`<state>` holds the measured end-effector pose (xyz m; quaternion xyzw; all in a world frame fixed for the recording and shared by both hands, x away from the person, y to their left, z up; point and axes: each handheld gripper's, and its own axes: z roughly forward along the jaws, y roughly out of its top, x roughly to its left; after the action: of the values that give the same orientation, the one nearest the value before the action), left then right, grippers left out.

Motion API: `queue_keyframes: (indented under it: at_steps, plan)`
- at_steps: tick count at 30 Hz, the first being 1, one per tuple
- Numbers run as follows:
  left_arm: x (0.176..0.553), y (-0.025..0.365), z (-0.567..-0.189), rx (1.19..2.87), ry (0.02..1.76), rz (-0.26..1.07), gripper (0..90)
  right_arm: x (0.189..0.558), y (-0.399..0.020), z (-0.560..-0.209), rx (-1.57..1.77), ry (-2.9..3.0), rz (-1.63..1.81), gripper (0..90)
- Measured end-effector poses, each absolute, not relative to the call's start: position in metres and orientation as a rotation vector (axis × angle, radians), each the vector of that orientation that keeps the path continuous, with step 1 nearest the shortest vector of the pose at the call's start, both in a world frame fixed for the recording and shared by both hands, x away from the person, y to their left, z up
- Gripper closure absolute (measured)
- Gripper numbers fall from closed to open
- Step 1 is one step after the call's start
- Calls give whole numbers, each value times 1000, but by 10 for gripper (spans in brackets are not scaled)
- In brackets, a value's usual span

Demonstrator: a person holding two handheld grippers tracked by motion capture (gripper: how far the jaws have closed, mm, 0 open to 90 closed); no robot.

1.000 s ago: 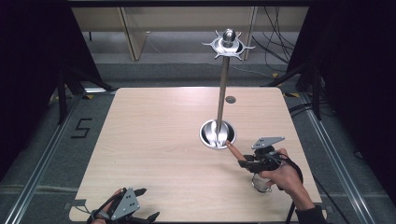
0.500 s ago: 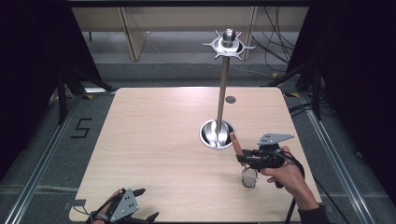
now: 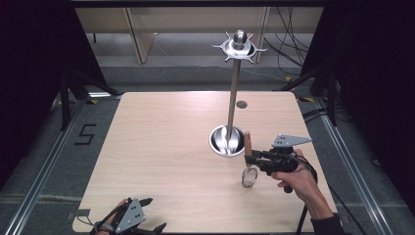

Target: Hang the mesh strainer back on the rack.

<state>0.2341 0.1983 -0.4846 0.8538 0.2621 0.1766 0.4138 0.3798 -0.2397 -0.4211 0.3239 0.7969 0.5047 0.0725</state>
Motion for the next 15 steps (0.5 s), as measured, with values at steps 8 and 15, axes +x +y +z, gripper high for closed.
queue_keyframes:
  at_steps: [8,15]
  plan:
    - [235,199,-485,2150,661,458,160,382,-233,-407,957,2356,1527,691]
    - [235,201,-483,2140,663,460,160,390,-230,-386,913,2300,1572,691]
